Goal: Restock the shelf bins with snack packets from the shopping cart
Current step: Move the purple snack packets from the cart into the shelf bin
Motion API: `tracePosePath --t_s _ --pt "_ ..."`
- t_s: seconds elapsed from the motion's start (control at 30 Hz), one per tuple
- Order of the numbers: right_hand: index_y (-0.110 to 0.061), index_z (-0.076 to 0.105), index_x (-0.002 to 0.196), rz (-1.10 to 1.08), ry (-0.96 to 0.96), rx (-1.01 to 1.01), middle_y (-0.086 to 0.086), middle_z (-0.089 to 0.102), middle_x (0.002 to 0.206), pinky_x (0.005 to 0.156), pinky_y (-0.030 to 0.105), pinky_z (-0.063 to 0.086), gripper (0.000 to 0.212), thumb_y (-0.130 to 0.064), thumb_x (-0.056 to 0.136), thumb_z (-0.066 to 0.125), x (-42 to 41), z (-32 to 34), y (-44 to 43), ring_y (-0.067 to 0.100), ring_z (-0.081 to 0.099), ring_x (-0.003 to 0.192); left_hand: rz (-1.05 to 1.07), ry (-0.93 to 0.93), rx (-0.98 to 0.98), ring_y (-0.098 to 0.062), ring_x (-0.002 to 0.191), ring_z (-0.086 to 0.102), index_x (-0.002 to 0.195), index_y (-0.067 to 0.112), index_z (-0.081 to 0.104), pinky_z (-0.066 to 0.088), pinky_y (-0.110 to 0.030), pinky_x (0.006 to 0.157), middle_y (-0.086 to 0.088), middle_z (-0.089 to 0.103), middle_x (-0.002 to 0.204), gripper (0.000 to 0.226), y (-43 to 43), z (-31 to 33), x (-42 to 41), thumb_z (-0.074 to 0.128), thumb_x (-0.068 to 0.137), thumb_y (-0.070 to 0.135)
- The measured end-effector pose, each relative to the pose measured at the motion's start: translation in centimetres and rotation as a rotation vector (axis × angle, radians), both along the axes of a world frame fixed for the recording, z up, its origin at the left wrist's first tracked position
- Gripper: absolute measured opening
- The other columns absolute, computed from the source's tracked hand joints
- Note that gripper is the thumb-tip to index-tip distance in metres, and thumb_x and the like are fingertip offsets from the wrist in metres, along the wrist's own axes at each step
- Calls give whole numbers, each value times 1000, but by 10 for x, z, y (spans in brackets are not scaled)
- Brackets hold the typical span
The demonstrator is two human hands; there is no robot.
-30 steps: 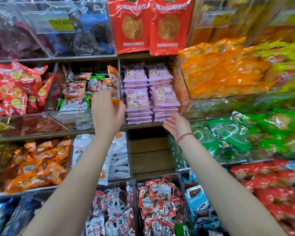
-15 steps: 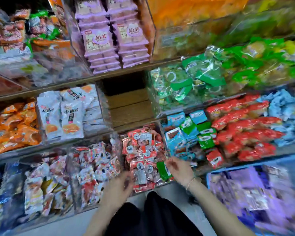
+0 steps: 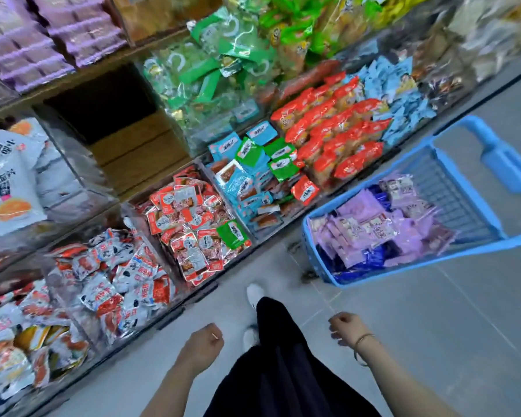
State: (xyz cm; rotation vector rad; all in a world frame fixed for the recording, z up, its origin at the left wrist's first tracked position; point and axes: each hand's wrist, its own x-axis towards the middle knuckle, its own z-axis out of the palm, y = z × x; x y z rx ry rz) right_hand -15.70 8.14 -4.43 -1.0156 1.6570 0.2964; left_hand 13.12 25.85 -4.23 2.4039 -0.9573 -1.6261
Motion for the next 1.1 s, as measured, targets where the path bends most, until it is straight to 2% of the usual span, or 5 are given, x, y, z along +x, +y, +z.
tracePosePath --t_s 0.17,0.57,0.77,0.97,1.1 --pt "-5 53 78 -203 38 6 10 51 66 52 23 34 14 -4 91 49 -67 -1 7 21 48 54 -5 60 0 -19 80 54 93 5 58 46 -28 74 -7 62 90 14 -13 4 -45 47 93 13" --pt "-15 46 64 -147 -82 -244 8 44 62 52 23 32 30 -3 92 46 -141 12 -151 17 42 53 236 157 -92 -17 68 56 79 15 56 37 -20 49 -3 61 78 14 -176 16 -168 51 91 11" --pt "-13 53 66 -63 -146 -262 13 54 71 70 37 44 22 -8 88 50 -149 9 -251 22 51 71 387 153 -107 -18 70 53 76 15 53 35 -24 55 -6 59 82 20 -264 11 -217 48 95 12" --pt "-11 43 63 -105 -89 -143 7 45 59 51 20 39 24 -8 87 46 -143 -31 -305 17 43 53 438 20 -117 -30 96 60 96 5 56 39 -29 74 -13 60 97 25 -325 -22 -240 52 97 30" --pt "-9 54 85 13 -41 -124 9 50 79 68 28 36 16 -24 89 55 -123 -64 -311 20 47 75 458 -70 -118 -27 89 59 90 9 52 34 -26 70 -4 58 86 20 -350 -45 -248 57 94 28"
